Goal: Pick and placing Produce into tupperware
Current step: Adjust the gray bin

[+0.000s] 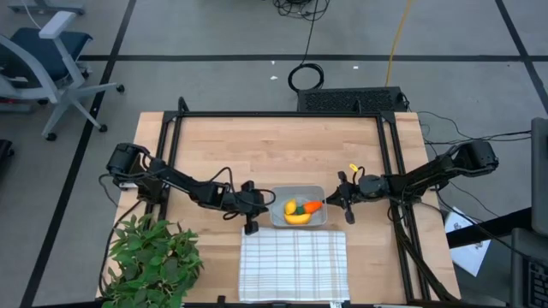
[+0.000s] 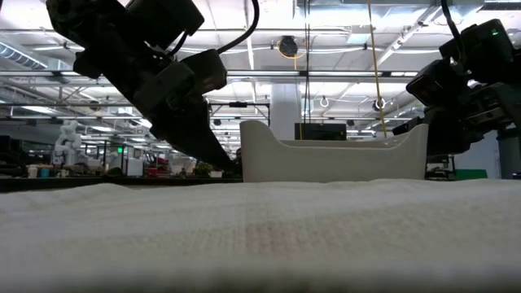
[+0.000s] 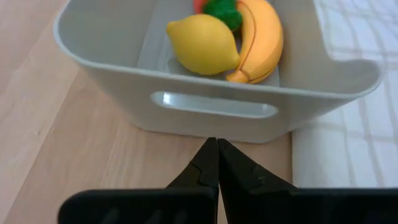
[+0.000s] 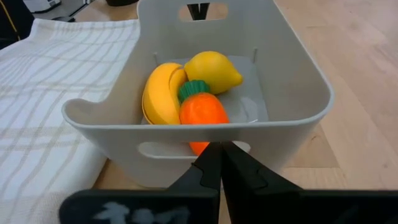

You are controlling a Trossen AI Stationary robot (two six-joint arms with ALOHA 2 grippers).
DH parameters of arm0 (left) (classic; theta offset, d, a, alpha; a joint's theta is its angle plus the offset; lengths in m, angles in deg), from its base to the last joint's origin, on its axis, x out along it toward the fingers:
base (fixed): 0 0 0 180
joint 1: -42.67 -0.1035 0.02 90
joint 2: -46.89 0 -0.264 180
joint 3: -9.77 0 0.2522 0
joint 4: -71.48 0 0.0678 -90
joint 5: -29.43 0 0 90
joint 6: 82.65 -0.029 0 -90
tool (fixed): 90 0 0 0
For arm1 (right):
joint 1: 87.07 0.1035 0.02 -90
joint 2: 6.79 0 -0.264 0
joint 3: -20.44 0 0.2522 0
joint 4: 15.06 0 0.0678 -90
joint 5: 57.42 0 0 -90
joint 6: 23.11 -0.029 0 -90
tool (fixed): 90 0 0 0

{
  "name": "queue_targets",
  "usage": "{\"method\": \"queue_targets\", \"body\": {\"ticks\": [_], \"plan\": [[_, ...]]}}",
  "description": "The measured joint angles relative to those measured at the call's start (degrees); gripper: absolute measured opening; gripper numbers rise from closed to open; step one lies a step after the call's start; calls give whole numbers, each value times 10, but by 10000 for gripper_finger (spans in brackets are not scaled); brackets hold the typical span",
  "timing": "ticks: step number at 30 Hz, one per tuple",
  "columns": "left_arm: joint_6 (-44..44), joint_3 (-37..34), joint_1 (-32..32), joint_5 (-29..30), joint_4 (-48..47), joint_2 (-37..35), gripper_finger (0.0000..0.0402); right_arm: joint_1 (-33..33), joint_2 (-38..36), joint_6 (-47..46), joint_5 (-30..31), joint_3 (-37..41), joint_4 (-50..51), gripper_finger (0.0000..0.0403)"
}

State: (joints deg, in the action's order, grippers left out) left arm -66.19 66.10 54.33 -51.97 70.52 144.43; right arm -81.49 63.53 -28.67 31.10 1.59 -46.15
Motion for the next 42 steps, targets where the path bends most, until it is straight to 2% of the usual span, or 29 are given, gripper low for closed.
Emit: {"method": "queue_targets", "body": {"ticks": [9, 16, 22, 42], "plan": [[1, 0, 0, 17, -22, 0, 0, 0, -10, -13, 0, 0, 21, 0], [-9, 0, 0, 25, -41, -1, 0, 0, -89, -15, -1, 0, 120, 0], [-22, 0, 0, 36, -60, -28, 0, 0, -141, -14, -1, 2, 163, 0], [-26, 0, 1, 49, -67, -44, 0, 0, -163, -45, -3, 20, 212, 0]]}}
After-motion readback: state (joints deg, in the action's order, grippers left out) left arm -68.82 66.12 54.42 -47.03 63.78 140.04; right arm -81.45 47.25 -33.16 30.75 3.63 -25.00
